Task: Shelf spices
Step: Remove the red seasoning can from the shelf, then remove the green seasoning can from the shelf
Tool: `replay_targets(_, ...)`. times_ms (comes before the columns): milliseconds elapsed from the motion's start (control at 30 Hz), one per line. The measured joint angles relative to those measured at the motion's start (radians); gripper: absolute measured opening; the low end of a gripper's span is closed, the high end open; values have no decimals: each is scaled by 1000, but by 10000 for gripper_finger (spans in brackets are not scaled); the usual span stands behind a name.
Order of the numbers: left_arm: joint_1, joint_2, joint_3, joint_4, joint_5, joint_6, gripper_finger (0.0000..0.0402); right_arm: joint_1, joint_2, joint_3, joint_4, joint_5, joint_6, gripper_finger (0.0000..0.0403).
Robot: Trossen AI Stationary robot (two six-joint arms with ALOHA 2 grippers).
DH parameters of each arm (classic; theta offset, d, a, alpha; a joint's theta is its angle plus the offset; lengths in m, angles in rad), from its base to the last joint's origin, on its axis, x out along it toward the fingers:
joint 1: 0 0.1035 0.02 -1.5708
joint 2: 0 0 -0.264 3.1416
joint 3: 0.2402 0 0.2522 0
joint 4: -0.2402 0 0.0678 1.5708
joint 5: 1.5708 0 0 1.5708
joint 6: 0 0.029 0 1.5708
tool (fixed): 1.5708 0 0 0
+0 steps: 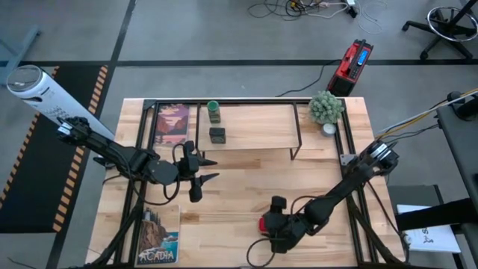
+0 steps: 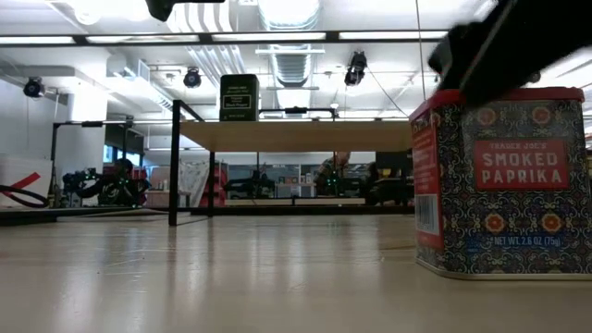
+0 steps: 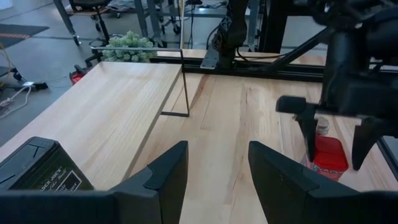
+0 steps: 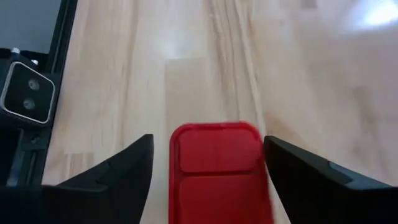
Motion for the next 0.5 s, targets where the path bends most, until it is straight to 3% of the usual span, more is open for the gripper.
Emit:
replay_targets(233, 0, 0, 0, 3, -13, 22, 158, -21, -119, 89, -64, 112, -122, 290)
replay_targets(500, 2, 0, 0, -33, -101, 46, 158, -179, -230, 61, -40, 104, -380, 282)
